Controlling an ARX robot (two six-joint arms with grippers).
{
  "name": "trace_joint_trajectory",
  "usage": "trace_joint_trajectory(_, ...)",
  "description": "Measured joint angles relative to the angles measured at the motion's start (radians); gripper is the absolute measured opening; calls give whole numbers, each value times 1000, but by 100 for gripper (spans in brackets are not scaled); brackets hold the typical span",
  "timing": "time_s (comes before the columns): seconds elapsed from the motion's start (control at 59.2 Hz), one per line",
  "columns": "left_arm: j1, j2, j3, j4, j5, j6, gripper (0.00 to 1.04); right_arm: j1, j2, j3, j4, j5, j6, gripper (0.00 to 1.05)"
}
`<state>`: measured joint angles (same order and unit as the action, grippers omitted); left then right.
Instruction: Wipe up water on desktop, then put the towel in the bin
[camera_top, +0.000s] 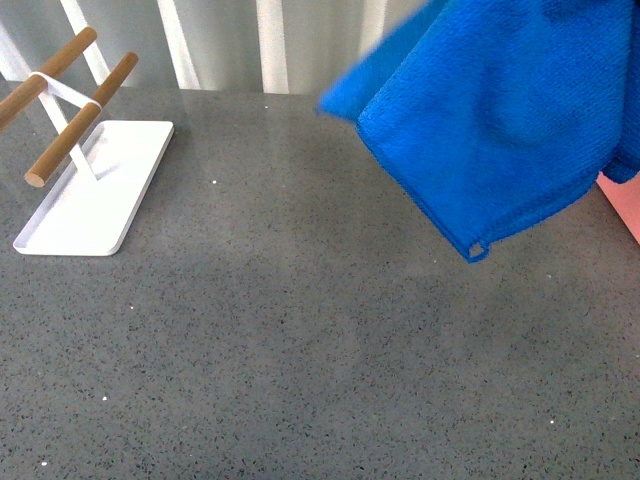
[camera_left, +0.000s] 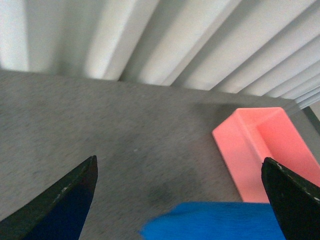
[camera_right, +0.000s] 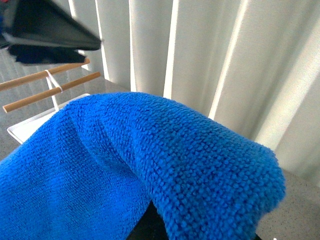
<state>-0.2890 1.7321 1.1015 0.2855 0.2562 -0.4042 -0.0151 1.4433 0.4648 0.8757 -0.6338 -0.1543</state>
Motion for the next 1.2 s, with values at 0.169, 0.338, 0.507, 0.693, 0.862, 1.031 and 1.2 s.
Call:
trace_joint_trajectory(0.169, 150, -219, -272, -29, 176, 82, 98, -41, 9, 0, 24, -11, 23, 3)
trace_joint_trajectory(0.338, 273, -517, -485, -96, 347, 173, 98, -48, 35, 0, 31, -10, 23, 3)
trace_joint_trajectory(0.507, 439, -641, -576, -151, 405, 225, 98, -31, 39, 0, 31, -4, 20, 3)
trace_joint_trajectory(0.693, 508, -673, -696, 49, 222, 317, 88, -24, 39, -4, 32, -3, 20, 3)
trace_joint_trajectory(0.862, 448, -766, -883, 453, -101, 378, 56, -37, 39, -6, 31, 1, 19, 3)
trace_joint_trajectory(1.031, 407, -861, -955, 430, -140, 389, 24, -43, 39, -6, 28, 3, 19, 3)
trace_joint_trajectory(1.2, 375, -958, -1000, 381, -179, 396, 3, -31, 39, -6, 18, 14, 6, 3)
